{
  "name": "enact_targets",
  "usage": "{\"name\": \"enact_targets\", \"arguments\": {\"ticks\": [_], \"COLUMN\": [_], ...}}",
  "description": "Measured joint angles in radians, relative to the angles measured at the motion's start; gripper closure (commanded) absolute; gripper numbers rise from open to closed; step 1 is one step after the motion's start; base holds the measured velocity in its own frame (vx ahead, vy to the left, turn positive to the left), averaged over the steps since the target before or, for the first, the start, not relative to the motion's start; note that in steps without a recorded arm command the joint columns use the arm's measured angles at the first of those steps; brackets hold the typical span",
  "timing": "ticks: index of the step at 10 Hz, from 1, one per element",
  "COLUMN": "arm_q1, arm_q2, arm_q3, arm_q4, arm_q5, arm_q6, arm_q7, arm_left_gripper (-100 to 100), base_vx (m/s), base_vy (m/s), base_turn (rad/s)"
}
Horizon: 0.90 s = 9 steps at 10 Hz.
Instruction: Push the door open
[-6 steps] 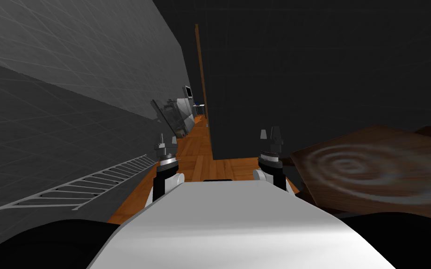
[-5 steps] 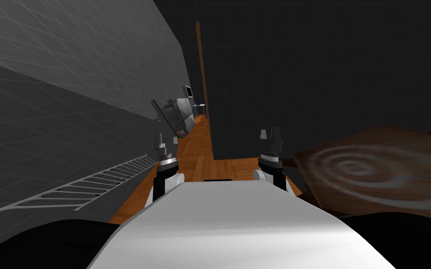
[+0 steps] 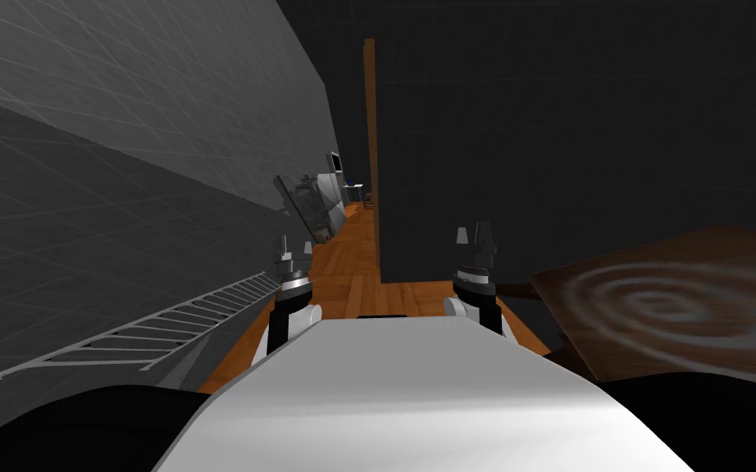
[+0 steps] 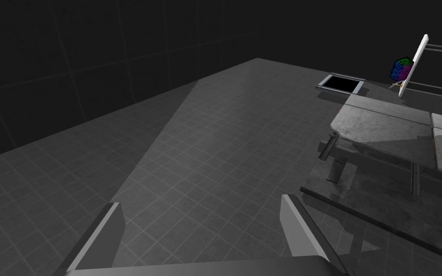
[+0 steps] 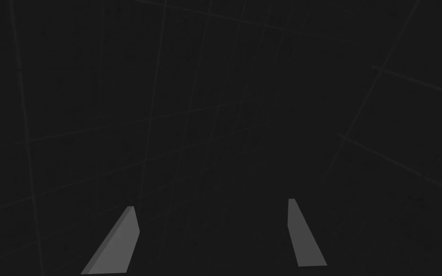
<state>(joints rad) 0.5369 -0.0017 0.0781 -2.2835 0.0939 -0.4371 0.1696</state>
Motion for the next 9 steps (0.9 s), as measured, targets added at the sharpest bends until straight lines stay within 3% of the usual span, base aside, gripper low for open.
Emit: {"name": "enact_targets", "arguments": {"ticks": [9], "arm_q1": [-0.012], "arm_q2": [0.057], "arm_q3": [0.041], "arm_q4": [0.079], "arm_q5": [0.017], "arm_q6": [-0.021], "arm_q7": [-0.003], "arm_left_gripper": [-100], "base_vx": [0.11], "base_vy": [0.176], "base_turn": [0.035]}}
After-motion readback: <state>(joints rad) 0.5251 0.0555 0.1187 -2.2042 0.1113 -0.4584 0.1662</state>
